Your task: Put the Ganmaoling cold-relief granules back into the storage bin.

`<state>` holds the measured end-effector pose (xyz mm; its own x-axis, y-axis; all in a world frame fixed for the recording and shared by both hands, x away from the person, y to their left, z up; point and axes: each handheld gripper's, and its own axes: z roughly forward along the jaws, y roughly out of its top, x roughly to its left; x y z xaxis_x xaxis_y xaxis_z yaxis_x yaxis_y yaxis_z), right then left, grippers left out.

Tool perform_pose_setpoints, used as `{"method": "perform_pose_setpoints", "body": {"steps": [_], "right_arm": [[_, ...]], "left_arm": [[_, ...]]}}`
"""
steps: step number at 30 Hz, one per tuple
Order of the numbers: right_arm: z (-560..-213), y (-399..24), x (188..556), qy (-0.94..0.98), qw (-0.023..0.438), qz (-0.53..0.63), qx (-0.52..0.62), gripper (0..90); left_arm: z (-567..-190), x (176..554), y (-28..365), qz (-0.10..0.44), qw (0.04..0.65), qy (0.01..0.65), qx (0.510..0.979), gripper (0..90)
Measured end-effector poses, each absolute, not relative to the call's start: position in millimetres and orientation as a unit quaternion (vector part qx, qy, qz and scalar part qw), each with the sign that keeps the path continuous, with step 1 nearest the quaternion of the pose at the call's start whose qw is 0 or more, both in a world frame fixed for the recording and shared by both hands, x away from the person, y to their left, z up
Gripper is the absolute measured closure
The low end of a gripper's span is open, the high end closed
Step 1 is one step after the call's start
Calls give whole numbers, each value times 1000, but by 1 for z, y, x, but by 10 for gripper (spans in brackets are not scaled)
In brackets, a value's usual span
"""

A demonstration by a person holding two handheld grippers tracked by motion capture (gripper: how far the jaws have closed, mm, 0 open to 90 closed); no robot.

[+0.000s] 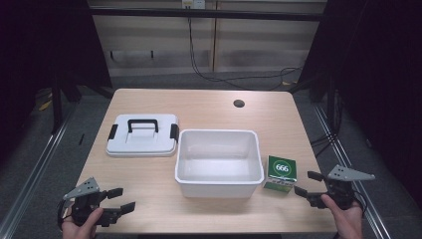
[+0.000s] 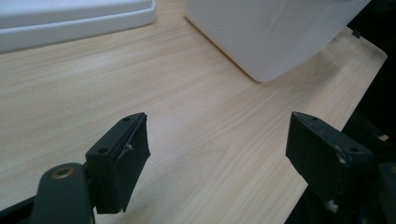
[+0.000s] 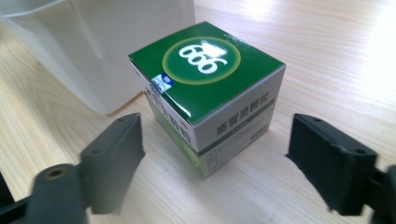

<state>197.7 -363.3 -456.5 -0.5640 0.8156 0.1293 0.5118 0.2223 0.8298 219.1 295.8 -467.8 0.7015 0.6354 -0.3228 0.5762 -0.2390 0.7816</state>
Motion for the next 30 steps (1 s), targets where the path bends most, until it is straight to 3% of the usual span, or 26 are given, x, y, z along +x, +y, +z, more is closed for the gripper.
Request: {"method": "perform_pose_setpoints", "body": {"steps": [12,16,22,27,30], "right_arm": [[-453,-360,198,789,158,425,415,136],[-449,-354,199,803,135,420,401,135],[-434,-348,201,814,109,420,386,135],[-420,-344,208,822,114,420,368,138],[-411,-345,215,831,97,424,347,179]], "left_arm": [[-468,219,295,32,479,386,788,213],[-469,218,295,34,480,389,786,213],[-469,219,295,33,478,389,787,213],[-469,219,295,35,478,391,786,213],[-469,219,295,35,478,388,787,213]]}}
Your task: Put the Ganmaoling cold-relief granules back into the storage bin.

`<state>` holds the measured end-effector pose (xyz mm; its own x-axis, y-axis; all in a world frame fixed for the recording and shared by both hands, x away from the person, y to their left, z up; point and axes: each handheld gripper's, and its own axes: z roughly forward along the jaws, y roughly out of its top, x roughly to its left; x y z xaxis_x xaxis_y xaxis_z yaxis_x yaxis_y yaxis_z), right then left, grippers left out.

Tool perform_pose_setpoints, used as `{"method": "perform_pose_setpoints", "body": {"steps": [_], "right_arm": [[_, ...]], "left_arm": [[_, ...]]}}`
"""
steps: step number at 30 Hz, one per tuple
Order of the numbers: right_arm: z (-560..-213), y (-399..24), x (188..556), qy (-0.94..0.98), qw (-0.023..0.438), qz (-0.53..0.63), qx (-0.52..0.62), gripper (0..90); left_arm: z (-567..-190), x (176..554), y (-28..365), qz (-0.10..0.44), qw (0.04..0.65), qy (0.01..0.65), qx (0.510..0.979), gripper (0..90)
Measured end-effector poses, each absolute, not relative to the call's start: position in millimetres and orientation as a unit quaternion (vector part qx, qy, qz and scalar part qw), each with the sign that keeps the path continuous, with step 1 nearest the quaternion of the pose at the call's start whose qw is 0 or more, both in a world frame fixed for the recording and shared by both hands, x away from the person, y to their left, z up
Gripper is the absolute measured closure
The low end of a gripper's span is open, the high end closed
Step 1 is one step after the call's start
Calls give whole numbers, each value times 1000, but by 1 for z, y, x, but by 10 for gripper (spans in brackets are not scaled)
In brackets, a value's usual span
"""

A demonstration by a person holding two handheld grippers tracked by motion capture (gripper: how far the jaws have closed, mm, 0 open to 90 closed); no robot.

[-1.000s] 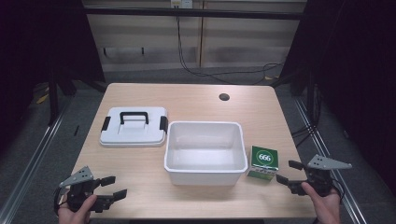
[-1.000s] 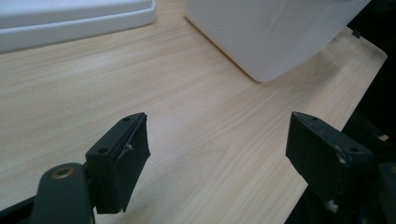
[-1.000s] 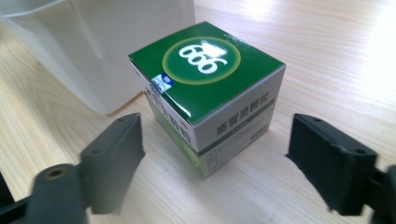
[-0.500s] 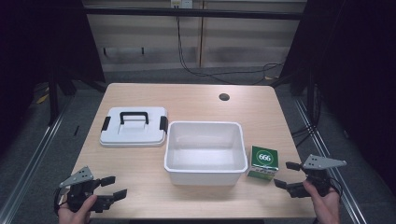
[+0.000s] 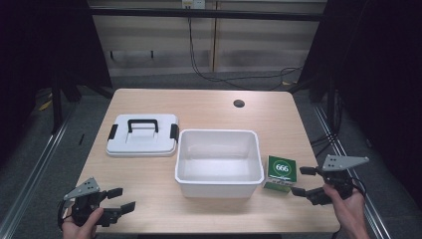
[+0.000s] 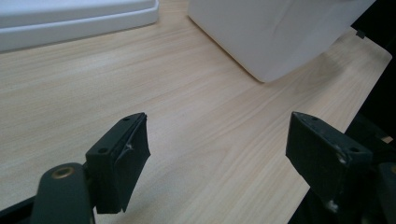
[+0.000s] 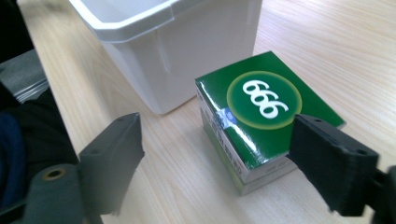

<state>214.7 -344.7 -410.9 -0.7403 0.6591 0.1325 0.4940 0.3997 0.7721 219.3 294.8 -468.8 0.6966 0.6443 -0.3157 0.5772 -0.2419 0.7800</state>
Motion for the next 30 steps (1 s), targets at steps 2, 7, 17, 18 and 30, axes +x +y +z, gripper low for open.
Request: {"method": "perform_pose_setpoints", "body": {"steps": [2,7,17,18,30], "right_arm": [[-406,-344,219,833,96,424,342,178],[-397,-342,228,829,92,425,351,145],[-390,-337,242,842,86,403,348,139],[-389,-337,244,845,88,399,344,139],[-382,-326,260,875,78,366,307,152]], "left_arm": [[-469,219,295,35,478,388,787,213],[-468,219,295,35,480,386,787,213],[-468,219,295,34,480,385,788,210],[-468,219,295,35,480,385,787,210],[-467,217,295,37,484,382,786,210]]}}
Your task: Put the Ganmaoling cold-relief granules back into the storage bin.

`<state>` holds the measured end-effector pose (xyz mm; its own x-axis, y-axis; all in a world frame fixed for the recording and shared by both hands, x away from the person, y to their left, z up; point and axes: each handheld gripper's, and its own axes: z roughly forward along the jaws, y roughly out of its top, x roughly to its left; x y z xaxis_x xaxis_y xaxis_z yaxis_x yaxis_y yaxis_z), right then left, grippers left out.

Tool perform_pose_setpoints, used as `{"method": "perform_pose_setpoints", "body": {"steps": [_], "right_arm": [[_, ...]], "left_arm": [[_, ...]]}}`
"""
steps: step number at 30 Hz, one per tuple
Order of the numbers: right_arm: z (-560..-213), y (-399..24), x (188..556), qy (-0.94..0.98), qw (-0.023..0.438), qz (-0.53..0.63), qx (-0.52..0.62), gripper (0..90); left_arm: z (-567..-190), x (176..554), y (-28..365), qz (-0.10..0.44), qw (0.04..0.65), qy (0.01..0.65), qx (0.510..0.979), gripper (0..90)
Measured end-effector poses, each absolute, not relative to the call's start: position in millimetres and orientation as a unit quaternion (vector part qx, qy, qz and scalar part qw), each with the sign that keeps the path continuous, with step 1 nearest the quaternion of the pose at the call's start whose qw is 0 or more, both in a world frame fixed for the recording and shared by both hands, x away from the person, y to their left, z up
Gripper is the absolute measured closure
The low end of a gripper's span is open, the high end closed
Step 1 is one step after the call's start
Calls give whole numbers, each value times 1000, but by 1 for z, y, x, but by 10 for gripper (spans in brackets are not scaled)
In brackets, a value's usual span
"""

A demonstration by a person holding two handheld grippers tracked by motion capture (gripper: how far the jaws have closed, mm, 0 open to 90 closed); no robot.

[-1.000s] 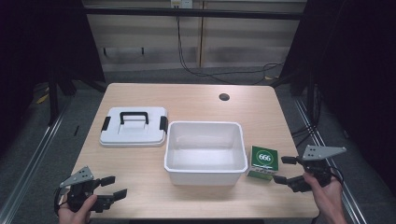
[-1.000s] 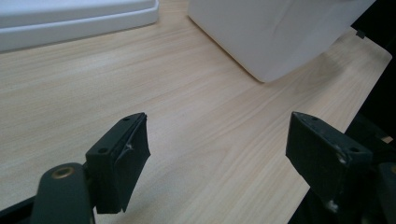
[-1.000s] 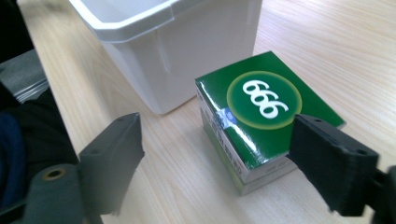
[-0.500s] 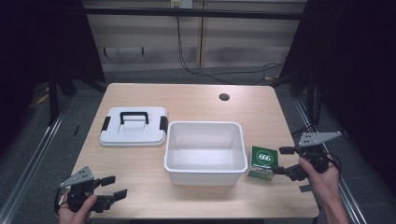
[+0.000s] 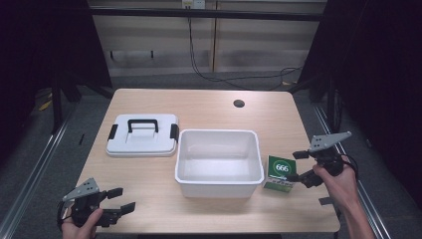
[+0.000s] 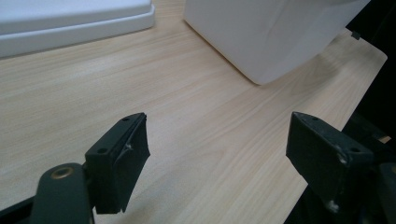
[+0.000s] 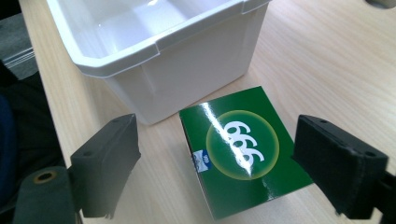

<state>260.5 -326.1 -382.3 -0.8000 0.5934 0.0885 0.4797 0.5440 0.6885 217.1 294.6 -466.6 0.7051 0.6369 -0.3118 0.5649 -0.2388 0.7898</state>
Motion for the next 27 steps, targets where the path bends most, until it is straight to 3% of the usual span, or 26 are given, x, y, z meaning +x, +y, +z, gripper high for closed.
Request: {"method": "perform_pose_setpoints", "body": {"steps": [9,10,18,27], "right_arm": [[-381,-318,276,902,59,315,288,153],[-380,-315,280,911,36,308,271,190],[-379,-307,290,925,49,276,258,185],[-391,-293,297,947,39,224,225,98]], "left_arm": [[-467,217,294,36,483,382,787,211],[-467,217,293,35,482,381,788,210],[-467,217,294,36,482,381,788,210],[-467,218,292,36,480,378,791,210]]}}
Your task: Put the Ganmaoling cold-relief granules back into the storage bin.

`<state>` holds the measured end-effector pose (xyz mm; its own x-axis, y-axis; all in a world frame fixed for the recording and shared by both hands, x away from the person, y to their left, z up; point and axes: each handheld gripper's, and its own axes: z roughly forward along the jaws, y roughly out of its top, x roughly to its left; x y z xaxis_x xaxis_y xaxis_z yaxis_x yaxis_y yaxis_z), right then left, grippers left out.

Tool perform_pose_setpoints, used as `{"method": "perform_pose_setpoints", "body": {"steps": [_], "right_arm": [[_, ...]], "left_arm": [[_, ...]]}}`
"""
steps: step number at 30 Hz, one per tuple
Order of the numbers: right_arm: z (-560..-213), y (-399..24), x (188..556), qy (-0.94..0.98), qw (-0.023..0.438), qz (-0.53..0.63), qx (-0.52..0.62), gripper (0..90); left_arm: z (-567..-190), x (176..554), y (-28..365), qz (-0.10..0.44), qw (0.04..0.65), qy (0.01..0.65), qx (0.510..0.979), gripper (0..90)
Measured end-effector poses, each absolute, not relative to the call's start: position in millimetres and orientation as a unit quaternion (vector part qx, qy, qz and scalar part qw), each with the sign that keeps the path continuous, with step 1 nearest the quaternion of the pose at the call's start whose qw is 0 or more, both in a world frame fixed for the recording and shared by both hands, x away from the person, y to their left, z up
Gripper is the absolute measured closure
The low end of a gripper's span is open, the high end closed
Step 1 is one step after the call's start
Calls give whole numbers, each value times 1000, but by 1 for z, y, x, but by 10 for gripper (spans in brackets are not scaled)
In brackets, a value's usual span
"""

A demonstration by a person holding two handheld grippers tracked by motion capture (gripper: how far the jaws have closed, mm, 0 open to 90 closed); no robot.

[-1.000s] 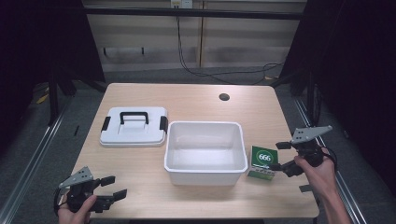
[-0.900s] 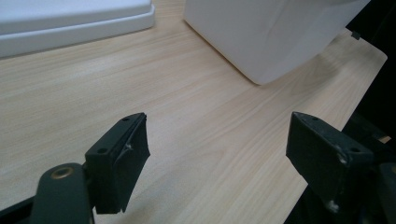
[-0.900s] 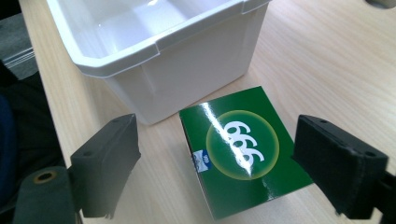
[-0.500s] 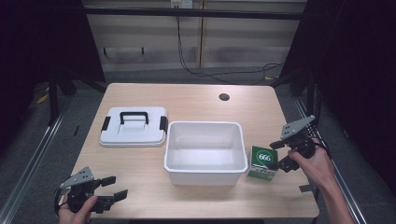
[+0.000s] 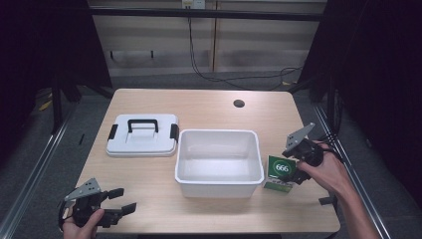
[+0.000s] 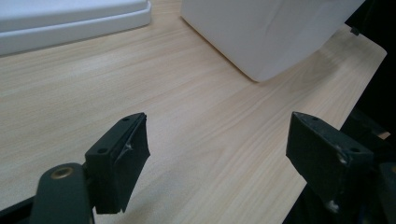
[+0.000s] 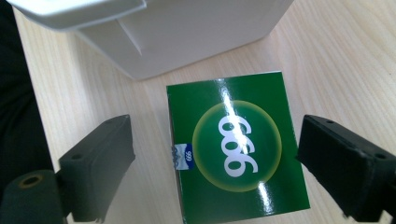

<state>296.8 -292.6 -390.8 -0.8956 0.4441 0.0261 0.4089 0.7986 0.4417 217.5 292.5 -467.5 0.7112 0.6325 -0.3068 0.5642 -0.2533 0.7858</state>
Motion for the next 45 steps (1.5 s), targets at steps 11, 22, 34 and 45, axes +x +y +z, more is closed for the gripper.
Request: {"method": "perform_pose_setpoints", "body": {"steps": [11,22,34,45], "right_arm": [[-393,-289,304,961,23,184,204,80],[-408,-281,313,973,24,129,190,81],[-417,-268,327,982,9,64,177,129],[-421,-264,332,983,-3,45,178,130]], "left_arm": [[-468,218,293,33,480,378,791,210],[-468,218,293,31,479,378,792,209],[-468,218,293,29,480,378,791,210],[-468,219,293,27,479,377,792,209]]}}
